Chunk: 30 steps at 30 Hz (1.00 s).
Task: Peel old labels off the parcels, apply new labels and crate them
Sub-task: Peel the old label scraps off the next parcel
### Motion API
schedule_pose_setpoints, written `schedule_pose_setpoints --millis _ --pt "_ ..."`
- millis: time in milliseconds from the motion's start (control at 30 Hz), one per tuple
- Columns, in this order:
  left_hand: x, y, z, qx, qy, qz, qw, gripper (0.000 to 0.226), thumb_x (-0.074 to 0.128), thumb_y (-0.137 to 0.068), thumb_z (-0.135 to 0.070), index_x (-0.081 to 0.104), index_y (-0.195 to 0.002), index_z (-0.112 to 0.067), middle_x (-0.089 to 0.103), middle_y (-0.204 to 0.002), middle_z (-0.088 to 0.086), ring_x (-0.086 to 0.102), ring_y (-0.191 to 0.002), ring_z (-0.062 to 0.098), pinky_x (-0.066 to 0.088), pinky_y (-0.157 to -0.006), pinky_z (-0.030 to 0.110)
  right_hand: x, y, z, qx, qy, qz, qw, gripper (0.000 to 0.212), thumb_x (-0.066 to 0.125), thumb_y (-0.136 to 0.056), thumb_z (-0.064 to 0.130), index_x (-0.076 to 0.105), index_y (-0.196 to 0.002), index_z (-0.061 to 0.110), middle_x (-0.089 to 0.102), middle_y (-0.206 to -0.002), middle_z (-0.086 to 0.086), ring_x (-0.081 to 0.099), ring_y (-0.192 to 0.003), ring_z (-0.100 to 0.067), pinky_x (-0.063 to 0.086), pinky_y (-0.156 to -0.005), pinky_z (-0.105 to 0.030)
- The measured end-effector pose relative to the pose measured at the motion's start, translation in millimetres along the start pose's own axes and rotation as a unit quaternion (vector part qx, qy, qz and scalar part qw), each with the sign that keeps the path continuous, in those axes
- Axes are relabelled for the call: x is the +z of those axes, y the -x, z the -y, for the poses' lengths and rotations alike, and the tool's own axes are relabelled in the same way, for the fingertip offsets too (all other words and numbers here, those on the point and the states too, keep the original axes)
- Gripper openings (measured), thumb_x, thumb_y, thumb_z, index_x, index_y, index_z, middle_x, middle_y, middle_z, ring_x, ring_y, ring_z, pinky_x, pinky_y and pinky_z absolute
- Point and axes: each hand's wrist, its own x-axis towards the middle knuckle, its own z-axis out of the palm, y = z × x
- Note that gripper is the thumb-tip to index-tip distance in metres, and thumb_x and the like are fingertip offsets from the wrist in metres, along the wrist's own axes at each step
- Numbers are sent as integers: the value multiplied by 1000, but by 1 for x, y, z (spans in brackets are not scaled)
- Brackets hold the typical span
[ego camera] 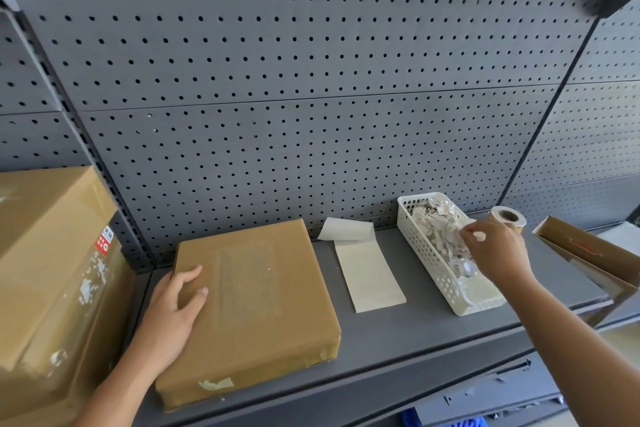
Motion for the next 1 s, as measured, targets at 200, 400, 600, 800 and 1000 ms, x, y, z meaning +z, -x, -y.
schedule_pose_setpoints --millis 200,400,600,800,1000 --pt "1 1 0 5 5 -4 1000 36 51 -101 -46 43 -136 -53 25 -160 -8 28 -147 17 30 -113 41 0 2 2 31 -65 17 997 14 61 -88 11 72 -97 13 67 -99 -6 61 -84 -24 44 -72 -32" --pt "1 3 -1 9 14 -5 1000 37 51 -101 -45 45 -138 -51 25 -159 -10 30 -145 16 32 -103 34 0 6 3 53 -72 3 996 11 64 -89 16 64 -78 14 60 -91 -6 55 -85 -24 42 -75 -34" --pt "1 3 -1 11 15 -5 1000 40 50 -102 -45 44 -141 -48 22 -161 -10 25 -148 14 29 -107 33 -4 14 4 39 -17 30 999 32 49 -97 14 70 -79 -2 64 -86 -17 48 -74 -27 36 -67 -34" --pt "1 3 0 14 14 -5 1000 39 50 -102 -44 44 -140 -48 24 -160 -12 28 -146 14 30 -102 30 -8 16 5 47 32 53 997 26 48 -98 15 69 -83 12 68 -82 -11 54 -69 -26 46 -61 -35" --pt "1 2 1 15 11 -7 1000 38 50 -102 -45 43 -138 -51 25 -160 -11 30 -145 14 31 -103 31 -20 14 20 9 57 -39 998 19 54 -94 17 72 -98 14 64 -106 -12 55 -93 -35 49 -72 -41"
